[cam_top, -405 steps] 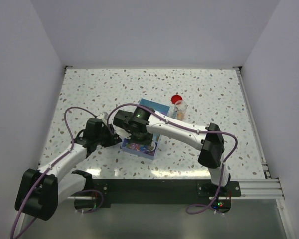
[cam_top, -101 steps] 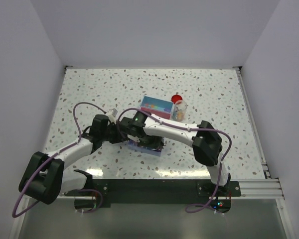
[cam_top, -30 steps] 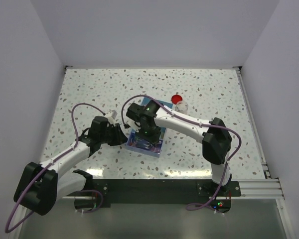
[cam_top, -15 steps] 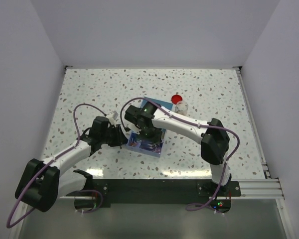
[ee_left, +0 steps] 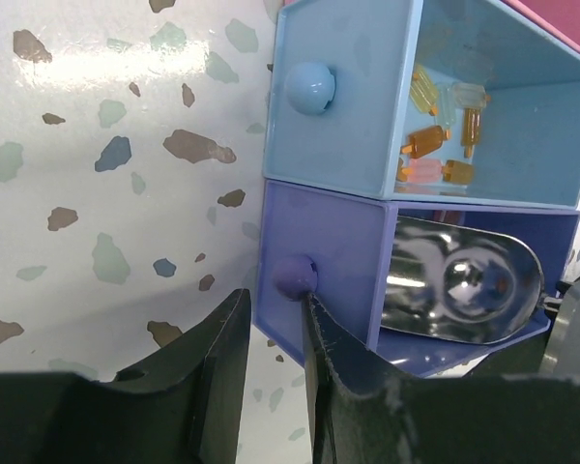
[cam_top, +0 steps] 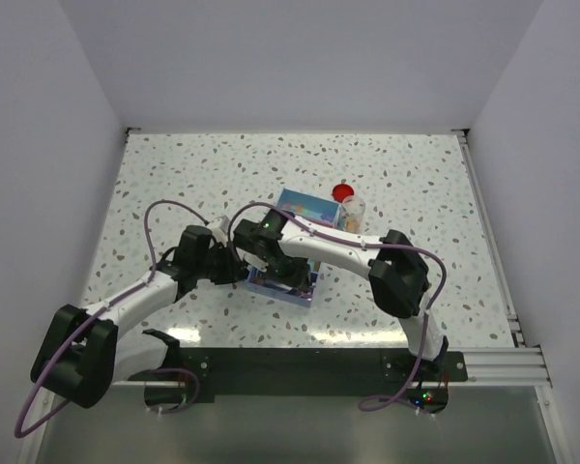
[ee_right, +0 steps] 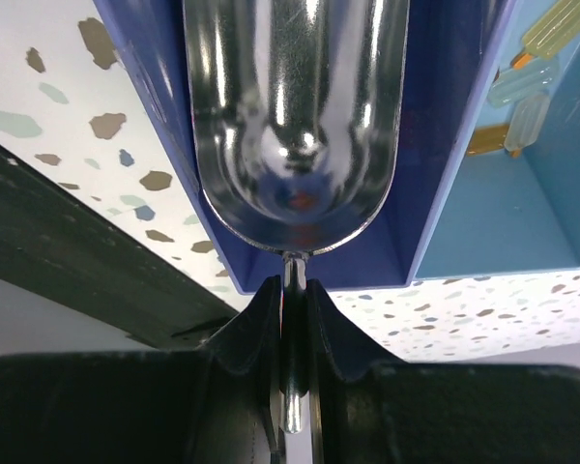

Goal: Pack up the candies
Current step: Scoop the fake candies from the storage box.

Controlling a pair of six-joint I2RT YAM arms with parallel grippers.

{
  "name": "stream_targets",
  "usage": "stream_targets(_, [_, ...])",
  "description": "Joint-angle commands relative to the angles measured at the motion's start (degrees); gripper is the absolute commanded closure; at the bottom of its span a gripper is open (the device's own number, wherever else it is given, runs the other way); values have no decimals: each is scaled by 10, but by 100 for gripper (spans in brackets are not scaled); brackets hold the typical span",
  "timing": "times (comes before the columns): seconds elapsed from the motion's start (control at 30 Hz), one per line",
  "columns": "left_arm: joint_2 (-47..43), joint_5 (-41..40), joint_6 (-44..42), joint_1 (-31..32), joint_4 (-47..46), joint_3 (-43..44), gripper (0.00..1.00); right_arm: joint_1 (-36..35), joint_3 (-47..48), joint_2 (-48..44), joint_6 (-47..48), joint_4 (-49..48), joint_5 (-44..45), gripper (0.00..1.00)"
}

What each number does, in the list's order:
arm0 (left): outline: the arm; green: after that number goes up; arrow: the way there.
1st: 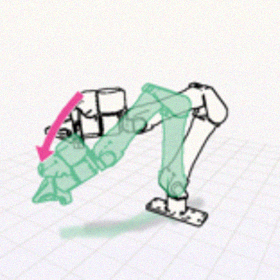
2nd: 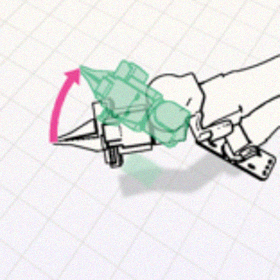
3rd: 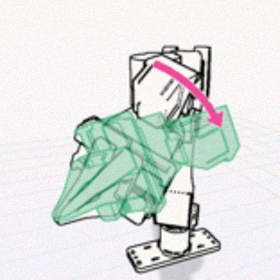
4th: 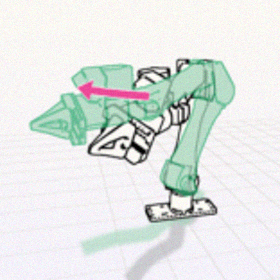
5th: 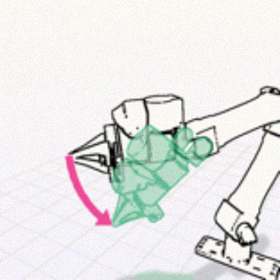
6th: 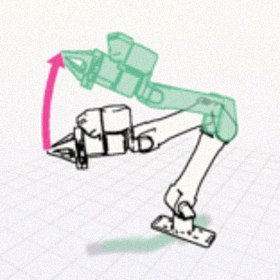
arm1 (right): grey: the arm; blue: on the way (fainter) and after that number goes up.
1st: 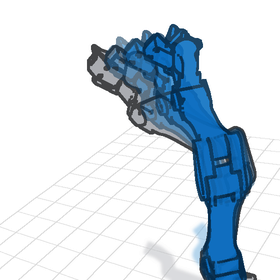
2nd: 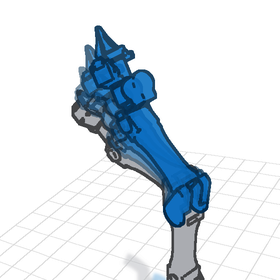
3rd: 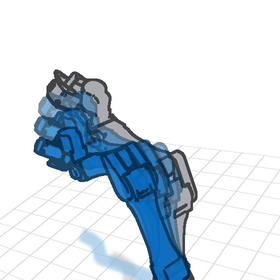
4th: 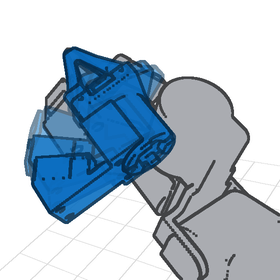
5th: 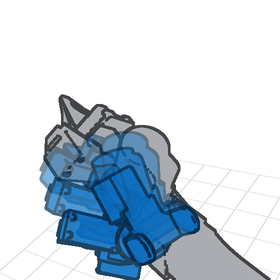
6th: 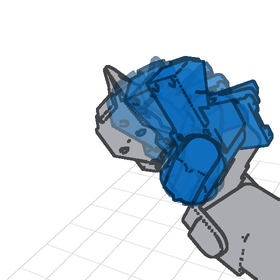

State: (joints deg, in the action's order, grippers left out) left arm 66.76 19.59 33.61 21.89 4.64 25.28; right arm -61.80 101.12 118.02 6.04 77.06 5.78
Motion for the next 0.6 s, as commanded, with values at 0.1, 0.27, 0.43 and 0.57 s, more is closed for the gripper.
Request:
stream_targets(0.1, [6,35,-7,10,-23,4,67,-9,8,-8,-57,-196,-93,100])
stream_targets(0.27, [-1,34,-5,13,-22,-1,67,0,-85,-54,-56,-362,-87,100])
stream_targets(0.43, [-15,26,0,13,-17,-8,68,5,-164,-95,-18,-477,-82,100])
stream_targets(0.57, [-23,26,1,13,-17,-10,68,26,-168,-95,-33,-509,-155,100])
